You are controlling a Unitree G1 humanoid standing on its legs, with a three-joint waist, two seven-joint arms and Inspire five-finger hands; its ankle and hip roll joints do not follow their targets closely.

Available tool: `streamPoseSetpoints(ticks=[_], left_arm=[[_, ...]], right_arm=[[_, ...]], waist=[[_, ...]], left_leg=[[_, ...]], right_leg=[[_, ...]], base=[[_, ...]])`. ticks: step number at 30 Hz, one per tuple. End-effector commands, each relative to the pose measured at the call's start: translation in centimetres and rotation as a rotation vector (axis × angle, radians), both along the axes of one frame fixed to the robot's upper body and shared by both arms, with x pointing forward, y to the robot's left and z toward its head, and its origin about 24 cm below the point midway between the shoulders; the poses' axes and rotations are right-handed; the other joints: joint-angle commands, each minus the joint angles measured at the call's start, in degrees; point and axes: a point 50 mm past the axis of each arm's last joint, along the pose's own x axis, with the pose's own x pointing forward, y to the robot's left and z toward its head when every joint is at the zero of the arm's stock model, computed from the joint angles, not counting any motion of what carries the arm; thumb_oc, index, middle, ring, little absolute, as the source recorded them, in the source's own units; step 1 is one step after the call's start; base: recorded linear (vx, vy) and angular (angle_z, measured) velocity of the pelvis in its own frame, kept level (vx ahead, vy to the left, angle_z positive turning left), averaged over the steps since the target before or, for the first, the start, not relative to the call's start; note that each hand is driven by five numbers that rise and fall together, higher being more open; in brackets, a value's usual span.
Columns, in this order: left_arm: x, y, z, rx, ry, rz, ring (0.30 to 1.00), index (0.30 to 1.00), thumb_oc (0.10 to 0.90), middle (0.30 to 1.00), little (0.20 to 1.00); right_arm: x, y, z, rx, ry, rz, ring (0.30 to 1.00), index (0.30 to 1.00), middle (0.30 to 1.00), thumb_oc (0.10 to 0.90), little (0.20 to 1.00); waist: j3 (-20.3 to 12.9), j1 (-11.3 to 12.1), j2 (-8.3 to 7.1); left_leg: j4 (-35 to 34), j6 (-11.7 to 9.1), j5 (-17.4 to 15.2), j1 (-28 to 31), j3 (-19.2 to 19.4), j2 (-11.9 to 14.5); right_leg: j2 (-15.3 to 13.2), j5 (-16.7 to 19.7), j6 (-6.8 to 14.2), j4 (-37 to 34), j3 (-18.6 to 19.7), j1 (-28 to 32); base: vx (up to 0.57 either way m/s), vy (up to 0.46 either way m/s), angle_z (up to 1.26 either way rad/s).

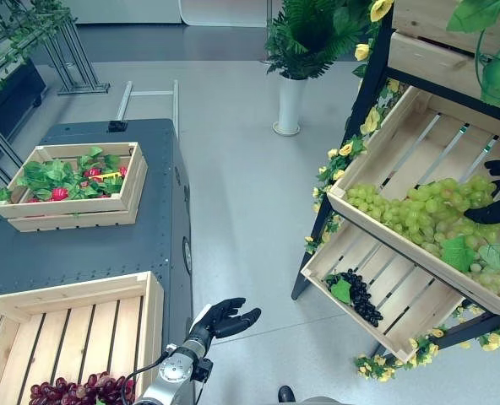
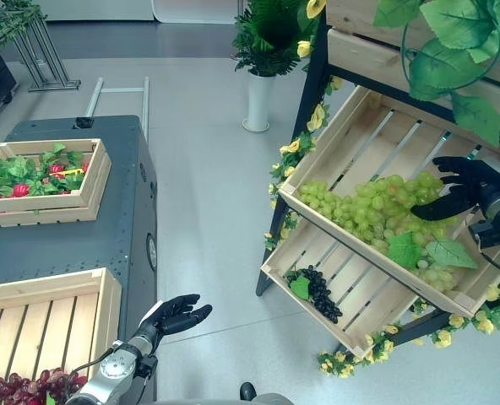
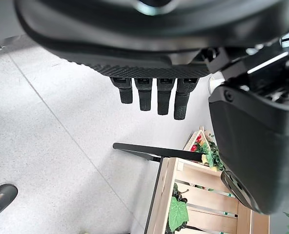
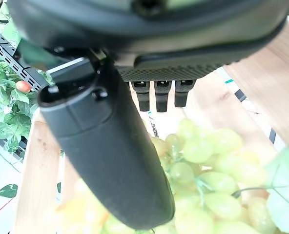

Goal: Pick up the fruits from the basket on one side to the basket on the other side

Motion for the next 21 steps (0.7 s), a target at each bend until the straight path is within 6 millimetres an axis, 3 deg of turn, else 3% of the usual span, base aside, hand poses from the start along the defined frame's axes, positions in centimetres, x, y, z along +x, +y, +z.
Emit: streamPoseSetpoints(ticks=[1,8,11,14,15,17,21], left_arm=[[2.9,-0.4,2.3,-0.008,-0.159,-0.074,0.9,0.9,0.8,0.9,0.9],[3.1,-0.3,2.5,-0.008,-0.166,-0.072,0.9,0.9,0.8,0.9,0.9],[2.8,-0.4,2.3,-0.013,-0.165,-0.056,0.9,0.9,0.8,0.9,0.9],[2.7,-0.3,2.3,-0.017,-0.169,-0.023,0.9,0.9,0.8,0.9,0.9],[2.7,-0.3,2.3,-0.016,-0.169,-0.023,0.9,0.9,0.8,0.9,0.9],[2.5,-0.2,2.2,-0.019,-0.168,-0.007,0.9,0.9,0.8,0.9,0.9],[2.3,-0.6,2.0,-0.022,-0.166,-0.008,0.9,0.9,0.8,0.9,0.9]], right_arm=[[0.2,0.5,6.2,-0.053,-0.352,0.011,0.9,0.9,0.9,0.8,0.9],[-0.1,2.2,4.7,-0.126,-0.377,0.079,0.9,0.9,0.9,0.8,0.9],[-0.5,4.0,4.8,-0.306,-0.434,0.121,0.9,0.9,0.9,0.8,0.9],[-1.5,7.3,4.2,-0.557,-0.47,0.239,0.9,0.9,0.9,0.8,0.9],[-1.7,7.4,4.1,-0.558,-0.474,0.24,0.9,0.9,0.9,0.8,0.9],[-3.3,9.7,3.9,-0.674,-0.516,0.349,0.9,0.9,0.9,0.8,0.9],[-4.8,12.2,2.8,-0.822,-0.589,0.458,0.9,0.9,0.9,0.8,0.9]], waist=[[-4.35,1.69,-1.51],[-4.22,0.66,-1.25],[-4.32,-0.13,-0.99],[-4.12,-1.41,-0.48],[-4.14,-1.39,-0.49],[-4.11,-2.18,-0.02],[-3.78,-2.51,0.48]], left_leg=[[0.55,-1.86,-6.97,0.91,-0.44,0.18],[0.55,-1.6,-7.02,0.79,0.12,0.26],[0.55,-1.59,-7.09,0.99,0.59,0.33],[0.55,-1.39,-7.04,0.87,1.13,0.4],[0.55,-1.37,-7.06,0.86,1.14,0.41],[0.55,-1.12,-7.16,0.76,1.45,0.41],[0.55,-0.76,-7.62,1.1,1.71,0.39]], right_leg=[[1.04,-0.79,1.78,0.11,-2.81,1.33],[1.14,-0.79,1.87,0.24,-2.14,0.91],[1.3,-0.83,1.94,0.29,-1.7,0.9],[1.43,-0.97,2.06,0.61,-0.87,0.46],[1.45,-1.0,2.07,0.65,-0.83,0.43],[1.65,-1.22,2.22,0.92,-0.11,0.08],[1.75,-1.63,2.43,1.09,0.18,0.22]], base=[[0.0,0.0,0.0],[0.0,0.0,0.0],[0.0,0.0,0.0],[0.0,0.0,0.0],[0.0,0.0,0.0],[0.0,0.0,0.0],[0.0,0.006,-0.08]])
